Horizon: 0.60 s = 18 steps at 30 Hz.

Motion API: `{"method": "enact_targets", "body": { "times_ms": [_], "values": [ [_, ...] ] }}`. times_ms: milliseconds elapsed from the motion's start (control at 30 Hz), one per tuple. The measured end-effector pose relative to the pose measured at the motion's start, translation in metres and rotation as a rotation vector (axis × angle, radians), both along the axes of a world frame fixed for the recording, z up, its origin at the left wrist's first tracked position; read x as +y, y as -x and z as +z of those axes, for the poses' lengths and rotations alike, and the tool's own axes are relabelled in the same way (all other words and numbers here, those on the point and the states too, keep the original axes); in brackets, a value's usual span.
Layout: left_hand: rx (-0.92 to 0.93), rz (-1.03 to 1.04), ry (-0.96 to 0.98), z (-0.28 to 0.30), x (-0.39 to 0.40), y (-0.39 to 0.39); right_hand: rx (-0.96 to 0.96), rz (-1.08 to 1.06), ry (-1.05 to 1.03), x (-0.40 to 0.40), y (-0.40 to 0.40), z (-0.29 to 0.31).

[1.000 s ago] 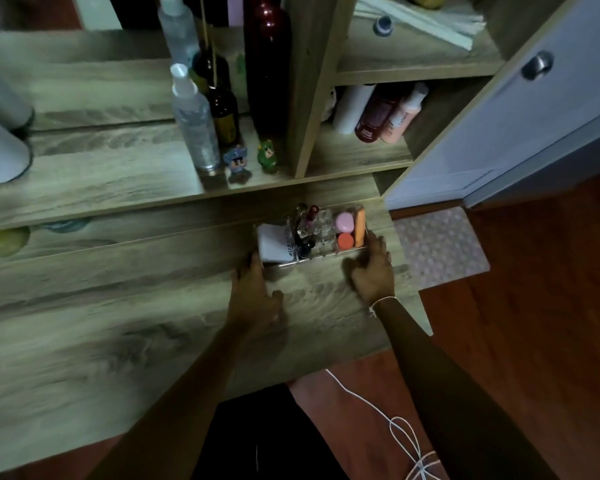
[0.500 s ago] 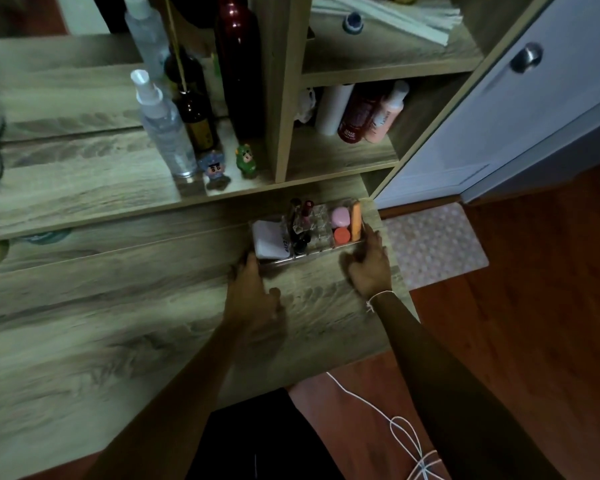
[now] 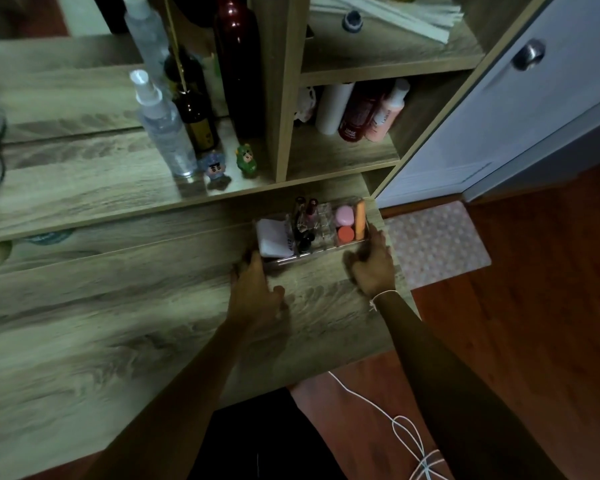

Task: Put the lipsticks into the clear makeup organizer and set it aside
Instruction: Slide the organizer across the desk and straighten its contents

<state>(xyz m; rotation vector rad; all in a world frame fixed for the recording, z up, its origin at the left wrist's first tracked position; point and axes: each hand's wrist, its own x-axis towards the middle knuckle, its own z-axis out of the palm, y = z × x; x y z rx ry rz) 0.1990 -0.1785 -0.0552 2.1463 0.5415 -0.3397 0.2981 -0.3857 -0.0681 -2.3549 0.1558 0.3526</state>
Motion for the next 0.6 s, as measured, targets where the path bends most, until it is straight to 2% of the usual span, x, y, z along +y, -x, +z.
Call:
{"method": "enact_targets", "body": {
  "times_ms": [67,167,267,400,600],
  "values": [
    [-0.005,-0.005,-0.010,0.001,0.001,0.000,-0.044,-0.014,-0.005,0.002,0.001,0.006],
    [-0.046,0.006,0.024,-0.001,0.002,0.001,-0.255,-0.090,-0.024,0.014,0.011,0.023],
    [-0.079,0.069,0.037,-0.004,0.005,0.005,-0.400,0.035,-0.102,0.037,0.026,0.037],
    [-0.157,0.153,-0.072,-0.007,0.011,0.015,-0.414,0.236,-0.095,0.060,0.030,0.042],
    [-0.266,0.126,-0.169,-0.002,0.018,0.029,-0.441,0.154,-0.148,0.066,0.020,0.040]
  ]
}}
